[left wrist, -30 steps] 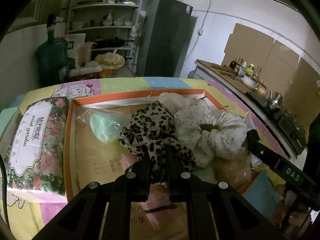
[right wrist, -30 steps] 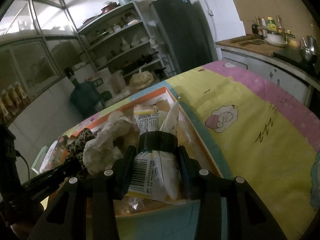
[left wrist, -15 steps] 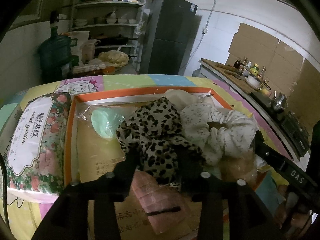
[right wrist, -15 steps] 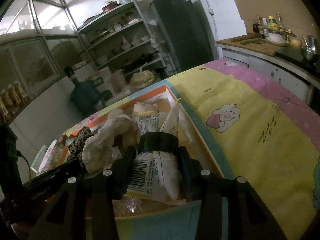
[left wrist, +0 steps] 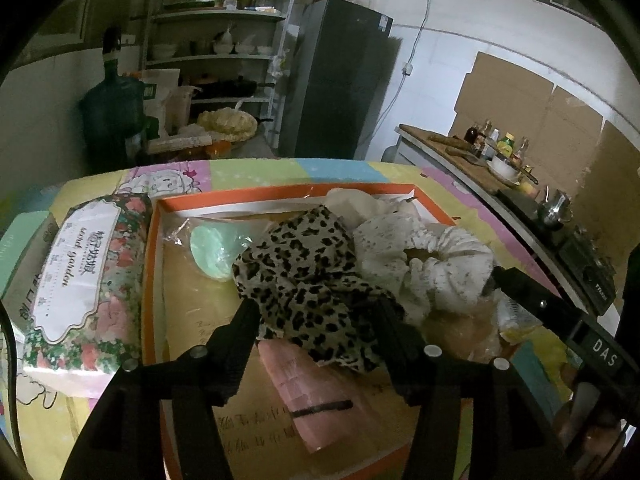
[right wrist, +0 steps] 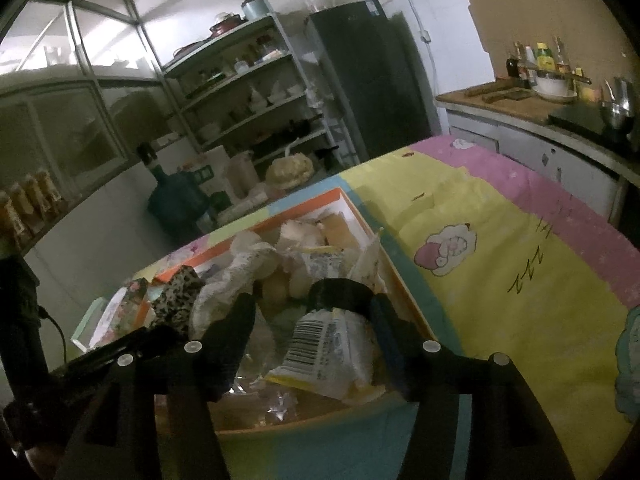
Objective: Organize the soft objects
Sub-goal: 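Withdraw both open tools from the box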
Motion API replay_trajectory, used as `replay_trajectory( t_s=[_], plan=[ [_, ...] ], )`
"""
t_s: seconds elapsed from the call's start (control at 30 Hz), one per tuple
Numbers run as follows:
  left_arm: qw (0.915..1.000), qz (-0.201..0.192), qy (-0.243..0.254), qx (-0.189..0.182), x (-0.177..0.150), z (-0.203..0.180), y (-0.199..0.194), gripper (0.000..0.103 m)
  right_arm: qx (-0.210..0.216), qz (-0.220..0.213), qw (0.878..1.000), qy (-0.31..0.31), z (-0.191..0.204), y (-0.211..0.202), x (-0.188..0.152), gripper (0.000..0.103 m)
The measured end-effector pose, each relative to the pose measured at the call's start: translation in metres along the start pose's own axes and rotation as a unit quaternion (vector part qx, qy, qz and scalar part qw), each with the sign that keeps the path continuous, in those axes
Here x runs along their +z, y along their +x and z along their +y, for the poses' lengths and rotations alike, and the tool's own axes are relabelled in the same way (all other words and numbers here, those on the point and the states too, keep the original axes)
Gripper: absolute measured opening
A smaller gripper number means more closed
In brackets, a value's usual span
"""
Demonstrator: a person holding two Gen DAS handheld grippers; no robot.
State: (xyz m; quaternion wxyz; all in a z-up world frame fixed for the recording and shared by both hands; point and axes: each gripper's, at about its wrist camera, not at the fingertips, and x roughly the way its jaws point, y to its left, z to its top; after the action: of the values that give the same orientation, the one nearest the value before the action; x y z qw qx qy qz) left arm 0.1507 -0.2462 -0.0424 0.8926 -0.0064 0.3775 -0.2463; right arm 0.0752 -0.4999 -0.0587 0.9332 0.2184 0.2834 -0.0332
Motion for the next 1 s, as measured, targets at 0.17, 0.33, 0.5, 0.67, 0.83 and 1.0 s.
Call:
replay_trajectory(
  t_s=[0.17,0.33,0.5,0.67,0.83,1.0],
  plan=[
    [0.9999,-0.011,0.001,-0.001,0.0,-0.002,-0.013,0.058,0.002,-0.01,1.0,-0.003,0.005,-0.011,0.001,0.063],
    [0.9997,-0.023,0.001,0.001,-0.001,-0.002,-0.027,0.058,0.004,-0.02,1.0,-0.008,0.013,-0.024,0.001,0.063],
    [0.9993,-0.034,0.004,0.016,-0.004,-0.003,-0.043,0.058,0.009,-0.028,0.999,-0.017,0.024,-0.036,-0.003,0.063],
    [0.9982,-0.047,0.003,0.036,-0.01,-0.001,-0.06,0.058,0.013,-0.034,0.999,-0.028,0.038,-0.048,-0.007,0.063],
    [0.996,-0.064,0.002,0.063,-0.014,0.005,-0.077,0.058,0.016,-0.038,0.998,-0.043,0.054,-0.057,-0.012,0.063],
    [0.9933,-0.077,-0.001,0.086,-0.022,0.011,-0.093,0.058,0.017,-0.038,0.997,-0.063,0.074,-0.062,-0.017,0.064]
  ],
)
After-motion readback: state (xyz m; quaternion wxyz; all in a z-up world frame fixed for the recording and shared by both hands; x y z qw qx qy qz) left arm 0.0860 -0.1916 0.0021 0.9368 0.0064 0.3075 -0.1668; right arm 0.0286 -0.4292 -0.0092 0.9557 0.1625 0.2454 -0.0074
